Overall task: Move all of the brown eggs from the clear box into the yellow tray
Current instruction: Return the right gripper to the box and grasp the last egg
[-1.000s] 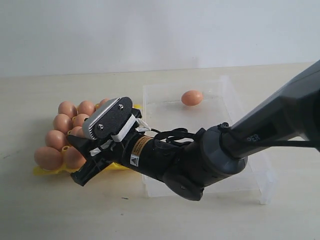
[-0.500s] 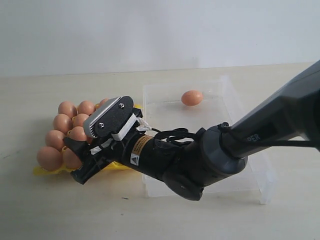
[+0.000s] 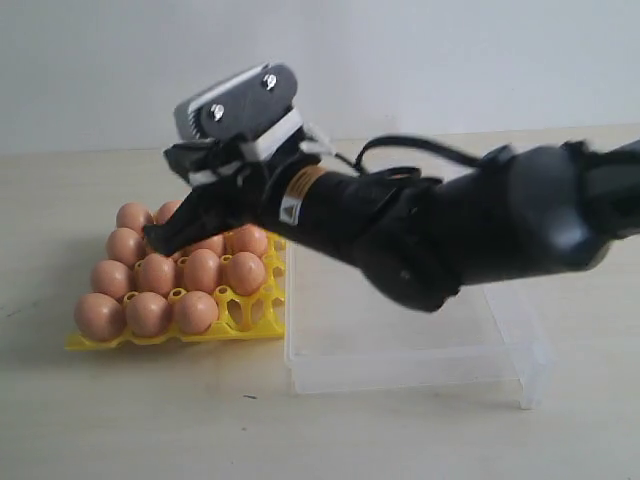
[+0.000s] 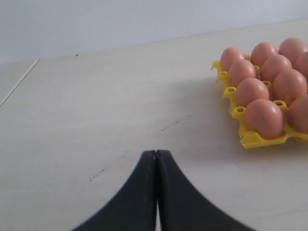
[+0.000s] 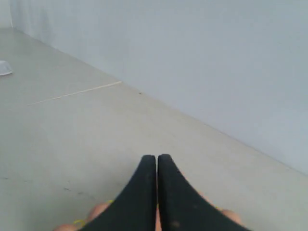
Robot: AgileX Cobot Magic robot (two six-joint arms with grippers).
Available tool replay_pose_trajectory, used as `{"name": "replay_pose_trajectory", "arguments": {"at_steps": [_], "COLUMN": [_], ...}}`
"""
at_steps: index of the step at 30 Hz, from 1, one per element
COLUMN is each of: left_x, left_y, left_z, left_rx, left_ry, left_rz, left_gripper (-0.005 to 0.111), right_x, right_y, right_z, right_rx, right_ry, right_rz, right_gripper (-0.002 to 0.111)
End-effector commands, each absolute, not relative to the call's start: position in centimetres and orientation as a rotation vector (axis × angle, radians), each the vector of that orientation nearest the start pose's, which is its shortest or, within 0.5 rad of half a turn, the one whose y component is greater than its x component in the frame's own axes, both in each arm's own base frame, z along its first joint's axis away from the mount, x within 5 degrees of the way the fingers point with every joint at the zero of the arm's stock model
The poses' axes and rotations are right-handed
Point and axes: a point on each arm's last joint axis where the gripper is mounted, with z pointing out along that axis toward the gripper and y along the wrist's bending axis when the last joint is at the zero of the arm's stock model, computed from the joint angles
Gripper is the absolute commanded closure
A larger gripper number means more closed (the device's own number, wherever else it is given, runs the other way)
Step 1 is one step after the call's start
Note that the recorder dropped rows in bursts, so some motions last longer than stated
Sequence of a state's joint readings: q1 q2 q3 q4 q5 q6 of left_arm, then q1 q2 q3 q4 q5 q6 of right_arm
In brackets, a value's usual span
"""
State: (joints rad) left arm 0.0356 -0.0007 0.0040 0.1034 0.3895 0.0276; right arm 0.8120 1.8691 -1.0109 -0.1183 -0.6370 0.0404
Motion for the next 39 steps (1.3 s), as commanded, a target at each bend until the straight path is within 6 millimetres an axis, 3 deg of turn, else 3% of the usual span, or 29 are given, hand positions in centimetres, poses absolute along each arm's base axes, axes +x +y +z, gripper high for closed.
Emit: {"name": "replay_pose_trajectory", "arguments": {"at_steps": [1,6,10,12,14,15,17,24,28,39], "left_x": [5.2,5.2,5.2,5.2,5.2,5.2,5.2,5.2,5.2,5.2], "left_y": [0.5,0.5,0.5,0.5,0.5,0.5,0.5,0.5,0.5,0.5], "left_z": [17.9,17.9,17.9,17.9,17.9,17.9,17.9,17.9,17.9,17.9], "left_rx": [0.055,0.055,0.055,0.055,0.055,0.055,0.055,0.055,0.055,0.055], "left_ry": [1.863,1.863,1.863,1.863,1.863,1.863,1.863,1.863,1.863,1.863], "left_rz": [0.136,0.136,0.136,0.136,0.136,0.136,0.136,0.136,0.136,0.136], "left_gripper": [0.107,0.107,0.107,0.107,0.107,0.107,0.107,0.107,0.107,0.107], "right_x": [29.2,32.6,34.5,35.3,36.5,37.4,38.7,42.7,44.9,46.6], "right_y": [26.1,21.6,19.0,18.1,16.2,15.1,14.0,15.8,16.2,14.5], "right_z": [23.5,24.6,26.1,26.6,26.7,26.2,24.6,18.8,17.8,14.7], "right_rx": [-0.709,-0.610,-0.502,-0.437,-0.255,-0.147,-0.041,0.046,0.090,0.261], "right_ry": [1.823,2.212,2.279,2.282,2.290,2.310,2.384,2.584,2.573,2.604], "right_rz": [0.497,0.311,0.273,0.279,0.324,0.340,0.332,0.362,0.379,0.378], "right_gripper": [0.108,0.104,0.091,0.082,0.066,0.058,0.051,0.050,0.050,0.050]}}
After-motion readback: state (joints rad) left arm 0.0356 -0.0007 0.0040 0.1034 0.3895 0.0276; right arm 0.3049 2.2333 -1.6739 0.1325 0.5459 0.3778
